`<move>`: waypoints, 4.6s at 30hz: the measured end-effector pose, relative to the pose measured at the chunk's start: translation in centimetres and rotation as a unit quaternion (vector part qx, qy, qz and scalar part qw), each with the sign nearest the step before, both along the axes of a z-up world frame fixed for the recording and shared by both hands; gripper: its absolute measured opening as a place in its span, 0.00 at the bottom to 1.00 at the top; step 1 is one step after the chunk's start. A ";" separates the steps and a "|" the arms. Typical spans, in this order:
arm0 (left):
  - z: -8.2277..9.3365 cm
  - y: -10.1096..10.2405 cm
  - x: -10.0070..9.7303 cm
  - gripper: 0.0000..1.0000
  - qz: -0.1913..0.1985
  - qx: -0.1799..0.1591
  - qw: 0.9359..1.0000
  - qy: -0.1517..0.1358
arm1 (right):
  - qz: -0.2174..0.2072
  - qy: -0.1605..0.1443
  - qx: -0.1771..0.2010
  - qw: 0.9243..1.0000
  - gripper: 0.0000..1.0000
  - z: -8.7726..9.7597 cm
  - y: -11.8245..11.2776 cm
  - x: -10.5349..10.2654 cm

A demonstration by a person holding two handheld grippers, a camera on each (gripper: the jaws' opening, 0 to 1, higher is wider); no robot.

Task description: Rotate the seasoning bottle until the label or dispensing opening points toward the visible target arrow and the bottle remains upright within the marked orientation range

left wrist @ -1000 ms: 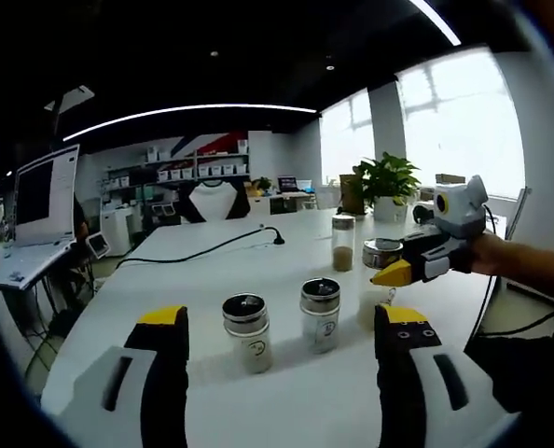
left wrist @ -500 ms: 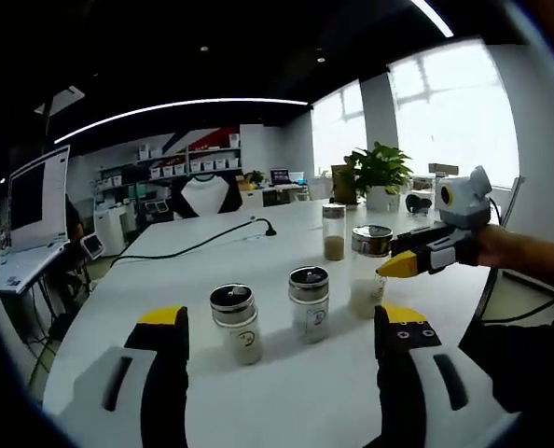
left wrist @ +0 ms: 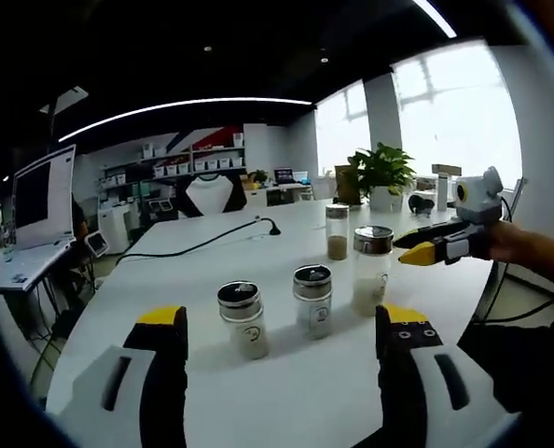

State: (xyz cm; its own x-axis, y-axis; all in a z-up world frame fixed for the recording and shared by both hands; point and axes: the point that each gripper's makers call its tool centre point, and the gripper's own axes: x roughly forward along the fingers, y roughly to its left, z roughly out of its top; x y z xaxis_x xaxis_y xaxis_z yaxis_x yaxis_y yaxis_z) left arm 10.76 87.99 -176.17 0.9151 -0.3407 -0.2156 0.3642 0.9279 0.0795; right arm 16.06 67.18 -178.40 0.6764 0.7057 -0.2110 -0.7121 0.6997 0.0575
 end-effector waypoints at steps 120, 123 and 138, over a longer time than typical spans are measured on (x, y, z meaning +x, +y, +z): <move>1.0 -3.1 4.4 0.99 -0.057 -0.037 0.998 -0.006 | -0.073 -0.008 -0.019 0.997 0.62 2.2 -5.3 18.0; 0.7 -3.2 4.3 0.99 -0.058 -0.034 0.998 0.001 | -0.067 0.005 0.007 0.998 0.61 1.9 -4.7 18.6; 0.7 -3.1 5.2 0.99 -0.059 -0.040 0.997 -0.002 | -0.070 -0.004 -0.021 0.997 0.49 0.6 -2.9 22.5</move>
State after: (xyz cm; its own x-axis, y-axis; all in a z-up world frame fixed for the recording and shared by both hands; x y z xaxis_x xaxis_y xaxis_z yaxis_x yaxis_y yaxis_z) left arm 15.95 84.94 -175.45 0.8683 -0.4628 -0.1787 0.4716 0.8818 0.0082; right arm 38.51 64.32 -177.78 0.7695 0.5950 -0.2320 -0.6077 0.7939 0.0206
